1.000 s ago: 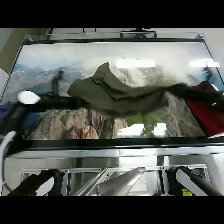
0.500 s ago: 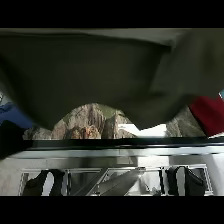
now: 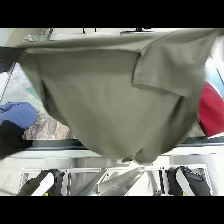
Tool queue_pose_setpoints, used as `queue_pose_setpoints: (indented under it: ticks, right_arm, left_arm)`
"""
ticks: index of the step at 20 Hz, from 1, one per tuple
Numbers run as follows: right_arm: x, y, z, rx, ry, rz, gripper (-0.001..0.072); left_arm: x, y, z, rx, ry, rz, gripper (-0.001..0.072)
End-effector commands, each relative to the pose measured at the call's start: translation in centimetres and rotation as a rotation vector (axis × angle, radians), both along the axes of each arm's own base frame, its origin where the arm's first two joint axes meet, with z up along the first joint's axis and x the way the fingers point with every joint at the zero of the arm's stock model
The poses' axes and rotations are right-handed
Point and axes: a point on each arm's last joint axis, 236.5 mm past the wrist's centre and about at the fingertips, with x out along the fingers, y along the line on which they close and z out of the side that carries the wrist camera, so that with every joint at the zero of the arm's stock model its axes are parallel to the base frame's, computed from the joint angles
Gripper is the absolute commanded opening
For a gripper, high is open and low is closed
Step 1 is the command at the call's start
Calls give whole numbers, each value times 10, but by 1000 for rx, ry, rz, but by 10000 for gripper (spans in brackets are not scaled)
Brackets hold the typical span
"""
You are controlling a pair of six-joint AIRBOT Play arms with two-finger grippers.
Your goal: Fold the shirts.
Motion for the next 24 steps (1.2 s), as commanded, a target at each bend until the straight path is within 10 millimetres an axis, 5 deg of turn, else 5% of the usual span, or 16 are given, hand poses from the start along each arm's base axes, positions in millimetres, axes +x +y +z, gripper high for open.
queue_pose_setpoints:
  ticks: [1, 3, 5, 6, 7, 8, 12, 15, 20, 24]
  right_arm:
    - [110, -2, -145, -174, 253, -124, 16]
    - [154, -39, -209, -149, 369, -288, 16]
    - [176, -62, -264, -120, 470, -371, 19]
    - [180, -68, -284, -106, 510, -380, 113]
    - [182, -72, -298, -90, 540, -379, 378]
    - [182, -77, -302, -84, 549, -378, 460]
    - [155, -81, -257, -18, 508, -212, 458]
    - [114, -100, -252, 7, 613, -133, 301]
    - [39, -121, -312, 79, 919, -66, 302]
    - [14, -115, -336, 133, 994, -42, 302]
  left_arm:
    - [89, 9, -116, -12, 134, 30, 29]
    - [130, 22, -167, -31, 216, 54, 29]
    - [156, 23, -203, -48, 279, 13, 45]
    - [164, 22, -219, -56, 309, -16, 289]
    - [168, 24, -228, -73, 343, -32, 510]
    - [170, 29, -231, -94, 370, -39, 711]
    - [138, 89, -240, -51, 601, 18, 690]
    - [90, 109, -267, -42, 817, -5, 689]
    - [55, 67, -353, -85, 988, -44, 689]
    - [38, 27, -402, -57, 1089, -112, 689]
